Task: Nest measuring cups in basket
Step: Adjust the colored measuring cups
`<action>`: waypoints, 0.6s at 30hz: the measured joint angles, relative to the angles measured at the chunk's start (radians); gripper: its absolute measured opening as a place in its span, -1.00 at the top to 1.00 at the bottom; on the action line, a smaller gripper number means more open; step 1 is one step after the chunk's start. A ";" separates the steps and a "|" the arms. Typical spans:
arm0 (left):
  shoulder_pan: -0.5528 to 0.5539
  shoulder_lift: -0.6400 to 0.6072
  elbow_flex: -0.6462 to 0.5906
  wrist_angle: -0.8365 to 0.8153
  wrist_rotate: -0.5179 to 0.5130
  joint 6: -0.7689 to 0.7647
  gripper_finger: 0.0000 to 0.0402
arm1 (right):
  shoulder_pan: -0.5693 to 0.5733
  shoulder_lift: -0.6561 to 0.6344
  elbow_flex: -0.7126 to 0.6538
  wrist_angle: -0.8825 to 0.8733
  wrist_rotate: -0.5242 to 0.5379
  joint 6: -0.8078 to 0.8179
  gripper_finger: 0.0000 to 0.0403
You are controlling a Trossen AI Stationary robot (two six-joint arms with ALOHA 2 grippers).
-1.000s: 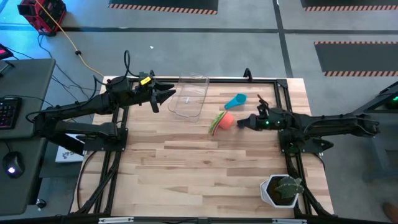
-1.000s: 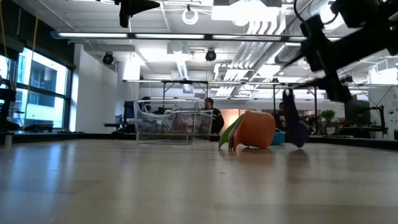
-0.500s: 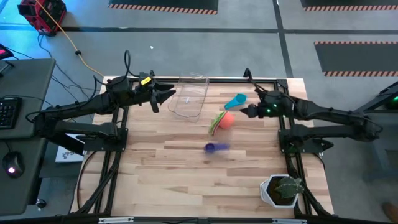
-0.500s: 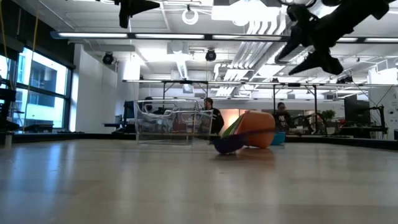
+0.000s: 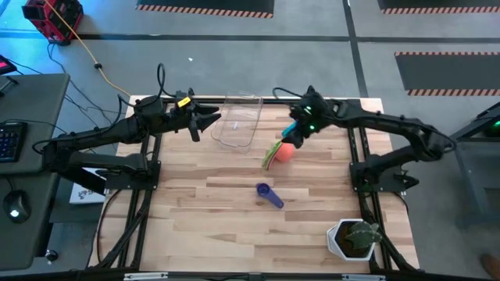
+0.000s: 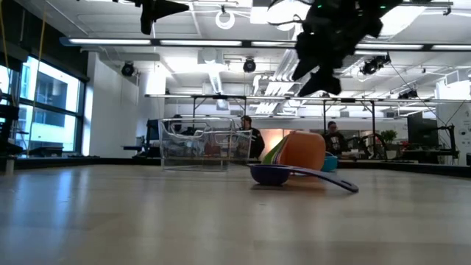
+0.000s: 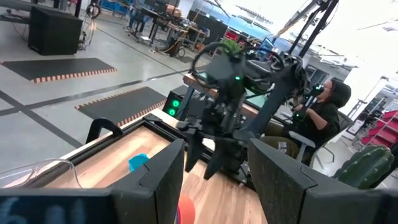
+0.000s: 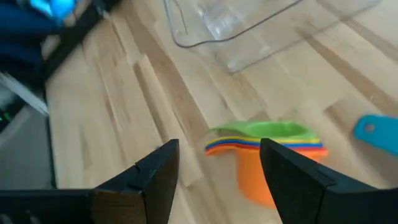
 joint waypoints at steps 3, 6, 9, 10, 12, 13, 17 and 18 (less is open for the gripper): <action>0.000 0.000 0.000 0.000 0.000 0.000 0.15 | -0.006 0.102 0.102 -0.058 0.052 -0.052 -0.06; 0.000 0.000 0.000 0.000 -0.003 0.000 0.15 | -0.007 0.201 0.173 -0.120 0.159 -0.050 0.03; 0.000 0.002 0.000 0.000 -0.016 -0.003 0.15 | -0.007 0.269 0.203 -0.170 0.174 -0.072 0.27; -0.001 0.008 0.000 0.002 -0.016 -0.012 0.15 | -0.009 0.279 0.205 -0.184 0.167 -0.080 0.39; -0.011 0.024 0.001 -0.002 -0.019 -0.028 0.18 | -0.012 0.275 0.200 -0.218 0.143 -0.095 0.69; -0.016 0.034 0.001 -0.002 -0.022 -0.030 0.20 | -0.013 0.262 0.187 -0.230 0.135 -0.099 0.84; -0.041 0.103 0.016 -0.009 -0.049 -0.042 0.47 | -0.007 0.134 0.076 -0.243 0.121 -0.062 0.91; -0.049 0.137 0.035 -0.027 -0.052 -0.043 0.59 | 0.000 0.092 0.029 -0.232 0.125 -0.029 0.93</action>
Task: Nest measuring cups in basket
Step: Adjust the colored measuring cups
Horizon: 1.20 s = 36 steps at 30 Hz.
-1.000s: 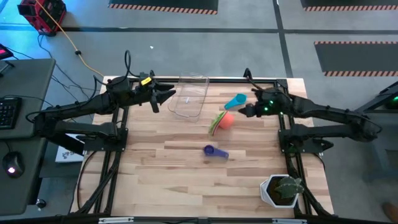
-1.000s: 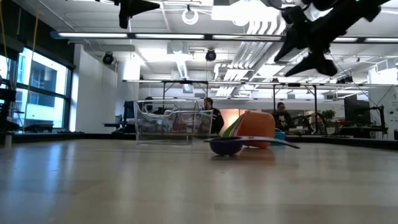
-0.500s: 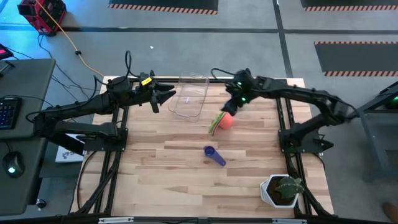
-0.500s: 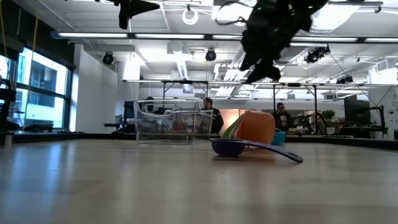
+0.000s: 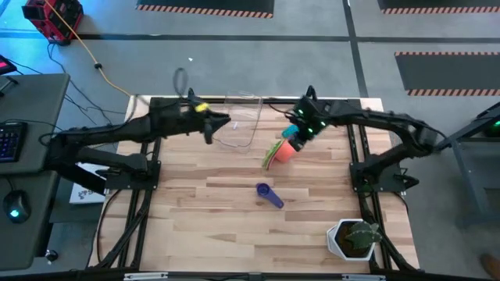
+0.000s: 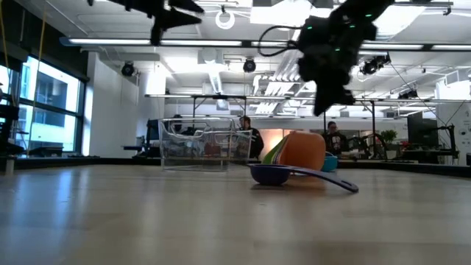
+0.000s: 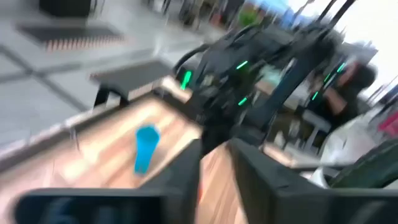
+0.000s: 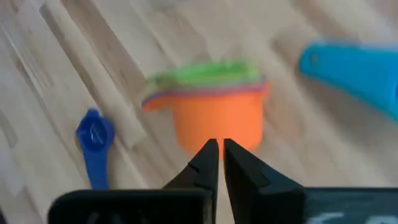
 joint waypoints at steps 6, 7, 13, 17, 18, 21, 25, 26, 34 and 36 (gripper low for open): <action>-0.034 0.326 0.261 -0.252 0.028 0.058 0.94 | 0.092 -0.248 -0.303 0.213 0.005 0.304 0.98; -0.035 0.390 0.330 -0.335 0.034 0.092 0.96 | 0.111 -0.280 -0.345 0.257 0.003 0.351 0.99; -0.037 0.747 0.741 -0.800 0.006 0.451 1.00 | 0.194 -0.374 -0.508 0.461 0.022 0.525 1.00; -0.041 0.923 0.921 -0.936 -0.102 0.663 1.00 | 0.231 -0.365 -0.545 0.467 0.056 0.571 1.00; -0.043 0.956 0.951 -0.941 -0.131 0.693 1.00 | 0.239 -0.362 -0.552 0.468 0.071 0.585 1.00; -0.043 1.026 1.011 -0.935 -0.164 0.778 1.00 | 0.265 -0.362 -0.564 0.492 0.108 0.617 1.00; -0.046 1.067 1.028 -0.894 -0.167 0.953 1.00 | 0.289 -0.364 -0.569 0.495 0.141 0.625 1.00; -0.046 1.077 1.028 -0.877 -0.163 1.017 1.00 | 0.293 -0.364 -0.569 0.496 0.150 0.625 1.00; -0.036 1.146 1.028 -0.778 -0.118 1.205 1.00 | 0.305 -0.364 -0.569 0.509 0.225 0.610 1.00; -0.035 1.165 1.028 -0.783 -0.118 1.200 1.00 | 0.304 -0.364 -0.569 0.526 0.240 0.610 1.00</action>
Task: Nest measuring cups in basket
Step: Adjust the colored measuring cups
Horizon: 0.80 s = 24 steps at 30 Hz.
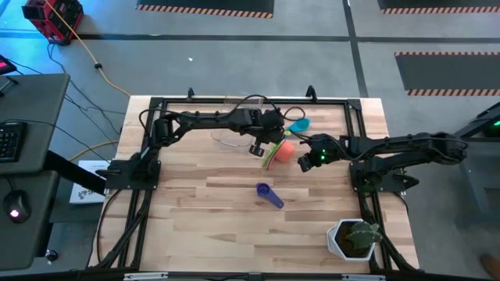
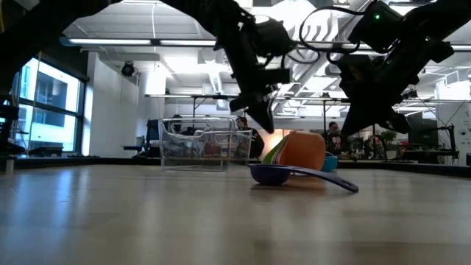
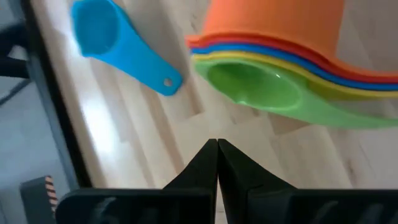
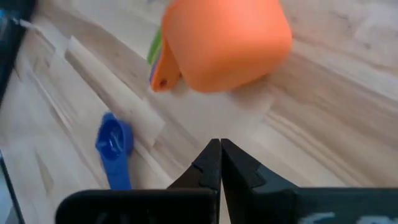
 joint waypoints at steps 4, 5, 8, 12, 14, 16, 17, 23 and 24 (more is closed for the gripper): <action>-0.003 0.032 -0.001 0.003 0.003 -0.004 1.00 | 0.000 0.011 0.000 0.012 0.048 0.047 1.00; -0.005 0.039 -0.001 0.006 0.007 -0.005 1.00 | 0.000 0.019 0.000 0.005 0.054 0.066 1.00; -0.008 0.042 -0.001 0.002 0.020 -0.035 1.00 | 0.003 0.069 0.000 0.004 0.065 0.123 1.00; -0.007 0.040 -0.001 0.006 0.079 -0.086 1.00 | 0.014 0.159 0.000 0.059 0.078 0.176 1.00; -0.003 0.040 -0.001 -0.002 0.116 -0.122 1.00 | 0.014 0.188 0.000 0.129 0.091 0.183 1.00; 0.000 0.038 -0.005 -0.006 0.166 -0.162 1.00 | 0.013 0.209 0.000 0.166 0.107 0.193 1.00; 0.001 0.038 -0.015 0.003 0.184 -0.177 1.00 | 0.013 0.216 0.000 0.184 0.117 0.195 1.00; 0.000 0.039 -0.058 0.061 0.234 -0.234 1.00 | 0.013 0.225 0.000 0.196 0.132 0.212 1.00; 0.000 0.039 -0.060 0.064 0.243 -0.240 1.00 | 0.013 0.225 0.000 0.194 0.142 0.214 1.00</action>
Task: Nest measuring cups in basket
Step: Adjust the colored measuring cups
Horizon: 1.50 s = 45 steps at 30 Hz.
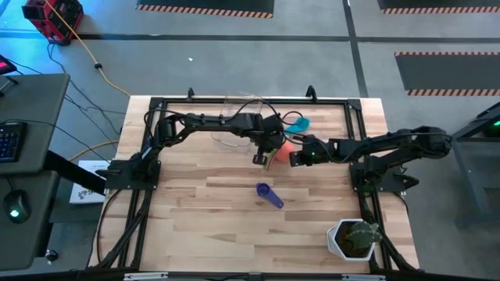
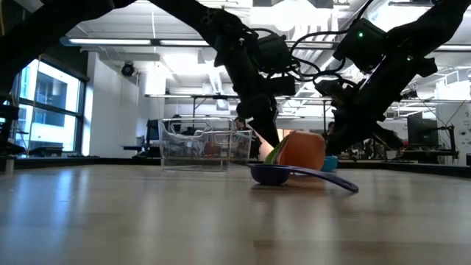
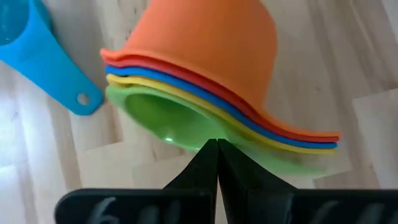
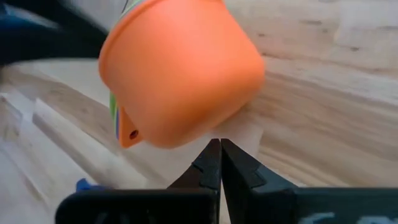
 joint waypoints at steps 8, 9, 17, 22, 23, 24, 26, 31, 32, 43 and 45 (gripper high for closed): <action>-0.001 0.000 -0.001 0.131 0.020 -0.075 1.00 | 0.000 0.000 0.000 -0.002 0.088 0.024 1.00; -0.001 0.000 -0.001 0.136 0.041 -0.086 1.00 | 0.000 0.000 0.000 -0.003 0.093 0.024 1.00; -0.025 0.000 -0.001 0.181 0.106 -0.125 1.00 | 0.000 0.000 -0.076 0.043 0.109 0.049 1.00; -0.038 0.000 -0.001 0.203 0.106 -0.157 1.00 | 0.000 0.000 -0.162 0.156 0.112 0.125 1.00; -0.041 0.000 -0.001 0.210 0.106 -0.157 1.00 | 0.000 0.000 -0.178 0.182 0.111 0.136 1.00; -0.044 0.000 -0.001 0.217 0.106 -0.158 1.00 | 0.000 0.000 -0.190 0.203 0.111 0.144 1.00; -0.049 0.000 -0.001 0.240 0.106 -0.158 1.00 | 0.000 0.000 -0.207 0.229 0.103 0.160 1.00; -0.051 0.000 -0.001 0.319 0.106 -0.159 1.00 | 0.000 0.000 -0.218 0.240 0.048 0.161 1.00; -0.051 0.000 -0.001 0.333 0.105 -0.159 1.00 | 0.000 -0.002 -0.218 0.239 0.047 0.161 1.00; -0.047 0.000 -0.001 0.358 0.104 -0.208 1.00 | -0.003 -0.149 -0.218 0.078 0.057 0.128 1.00; -0.047 0.000 -0.001 0.366 0.104 -0.208 1.00 | -0.003 -0.196 -0.218 0.029 0.063 0.125 1.00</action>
